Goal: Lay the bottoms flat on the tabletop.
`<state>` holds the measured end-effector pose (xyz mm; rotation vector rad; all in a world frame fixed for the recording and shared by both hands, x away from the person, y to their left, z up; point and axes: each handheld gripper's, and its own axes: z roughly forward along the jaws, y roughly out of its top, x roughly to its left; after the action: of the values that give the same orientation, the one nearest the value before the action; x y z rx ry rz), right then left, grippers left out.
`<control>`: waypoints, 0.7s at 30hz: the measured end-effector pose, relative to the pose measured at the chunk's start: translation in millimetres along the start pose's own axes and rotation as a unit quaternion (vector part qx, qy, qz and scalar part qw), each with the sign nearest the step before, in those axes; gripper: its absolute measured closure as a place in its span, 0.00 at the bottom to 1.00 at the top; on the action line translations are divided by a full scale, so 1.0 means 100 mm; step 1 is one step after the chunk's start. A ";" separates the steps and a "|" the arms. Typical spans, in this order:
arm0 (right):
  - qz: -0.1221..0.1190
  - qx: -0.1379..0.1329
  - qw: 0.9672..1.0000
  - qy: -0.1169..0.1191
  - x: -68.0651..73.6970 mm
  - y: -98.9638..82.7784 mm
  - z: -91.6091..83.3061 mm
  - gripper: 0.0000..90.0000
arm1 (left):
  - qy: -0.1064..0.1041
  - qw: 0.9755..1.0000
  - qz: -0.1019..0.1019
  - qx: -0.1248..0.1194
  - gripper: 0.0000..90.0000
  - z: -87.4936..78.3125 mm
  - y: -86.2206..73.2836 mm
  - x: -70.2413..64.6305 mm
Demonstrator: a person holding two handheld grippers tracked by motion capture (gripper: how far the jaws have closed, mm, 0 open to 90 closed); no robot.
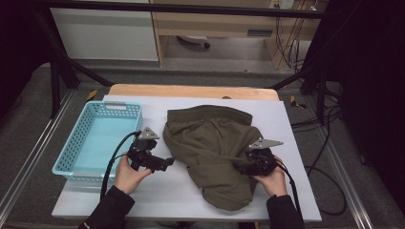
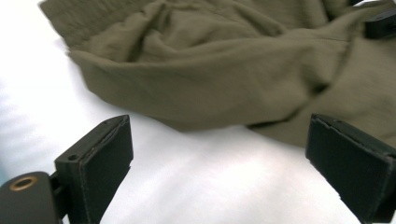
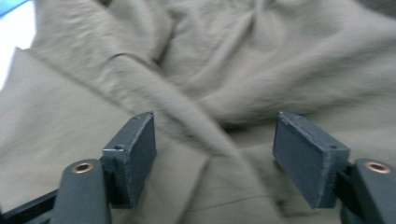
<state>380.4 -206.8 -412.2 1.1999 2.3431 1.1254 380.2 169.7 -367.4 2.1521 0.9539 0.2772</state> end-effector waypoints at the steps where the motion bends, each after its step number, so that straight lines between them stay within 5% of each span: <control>1: -0.006 0.002 1.000 0.019 0.05 -0.02 0.01 0.38 | -0.001 1.000 0.002 0.001 0.08 -0.01 -0.03 -0.02; 6: -0.022 0.010 0.999 0.027 0.16 -0.06 0.05 0.49 | -0.013 1.000 0.006 0.003 0.08 -0.01 -0.15 -0.08; 8: -0.024 0.013 0.999 0.028 0.18 -0.09 0.06 0.72 | -0.010 1.000 0.006 0.004 0.08 -0.01 -0.19 -0.08; 13: -0.028 0.001 0.999 0.025 0.20 -0.08 0.00 0.95 | -0.018 1.000 -0.004 0.004 0.09 -0.01 -0.25 -0.07; 21: -0.025 -0.013 0.998 0.050 0.28 0.00 -0.10 0.99 | -0.010 1.000 -0.003 -0.010 0.09 -0.10 -0.23 -0.07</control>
<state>358.2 -190.1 -402.8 1.0948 2.4099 1.2205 358.3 180.7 -376.0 2.1303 0.9418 0.2604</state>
